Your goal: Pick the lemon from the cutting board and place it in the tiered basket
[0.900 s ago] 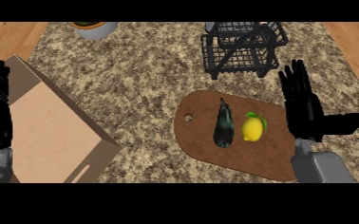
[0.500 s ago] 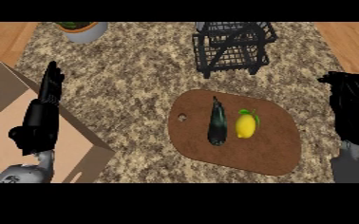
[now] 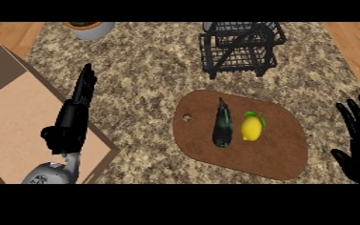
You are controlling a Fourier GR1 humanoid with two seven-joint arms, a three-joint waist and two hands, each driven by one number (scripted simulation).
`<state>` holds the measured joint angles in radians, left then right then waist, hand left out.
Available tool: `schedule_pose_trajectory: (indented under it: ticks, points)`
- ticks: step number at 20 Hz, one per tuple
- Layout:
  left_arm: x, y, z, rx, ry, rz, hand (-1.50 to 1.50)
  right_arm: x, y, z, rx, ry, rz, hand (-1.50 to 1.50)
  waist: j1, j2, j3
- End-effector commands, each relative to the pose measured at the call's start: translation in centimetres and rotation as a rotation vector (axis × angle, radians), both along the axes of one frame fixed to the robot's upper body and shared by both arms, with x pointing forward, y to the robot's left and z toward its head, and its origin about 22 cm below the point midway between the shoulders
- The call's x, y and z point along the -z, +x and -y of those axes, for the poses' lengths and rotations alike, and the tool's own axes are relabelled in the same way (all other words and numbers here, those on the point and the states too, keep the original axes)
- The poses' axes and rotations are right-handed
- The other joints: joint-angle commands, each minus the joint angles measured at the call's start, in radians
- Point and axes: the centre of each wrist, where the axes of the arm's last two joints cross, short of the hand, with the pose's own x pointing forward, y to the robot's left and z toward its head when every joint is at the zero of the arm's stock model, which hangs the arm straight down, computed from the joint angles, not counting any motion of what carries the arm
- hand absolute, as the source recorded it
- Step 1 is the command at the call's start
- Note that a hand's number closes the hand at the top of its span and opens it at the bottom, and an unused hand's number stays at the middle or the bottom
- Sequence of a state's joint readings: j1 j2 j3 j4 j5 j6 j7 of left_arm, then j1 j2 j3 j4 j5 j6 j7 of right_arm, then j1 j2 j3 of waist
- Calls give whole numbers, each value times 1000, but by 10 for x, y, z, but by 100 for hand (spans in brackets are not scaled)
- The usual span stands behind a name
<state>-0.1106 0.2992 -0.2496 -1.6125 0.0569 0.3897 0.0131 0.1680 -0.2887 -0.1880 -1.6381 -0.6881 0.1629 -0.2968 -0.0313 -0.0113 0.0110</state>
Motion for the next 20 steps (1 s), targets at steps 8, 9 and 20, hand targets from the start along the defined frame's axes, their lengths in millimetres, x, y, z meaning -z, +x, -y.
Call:
schedule_pose_trajectory:
  ticks: [8,9,20]
  points:
    - [5,-4,3,10,-20,-33,0,-112,-37,44,-99,-933,-221,-150,-2,8,-22]
    - [6,-3,7,-2,-18,-52,0,-128,-38,43,-120,-1017,-228,-150,-14,7,-22]
    - [1,8,25,65,-15,-20,0,-193,-38,-53,-85,-1440,-532,-150,57,21,-16]
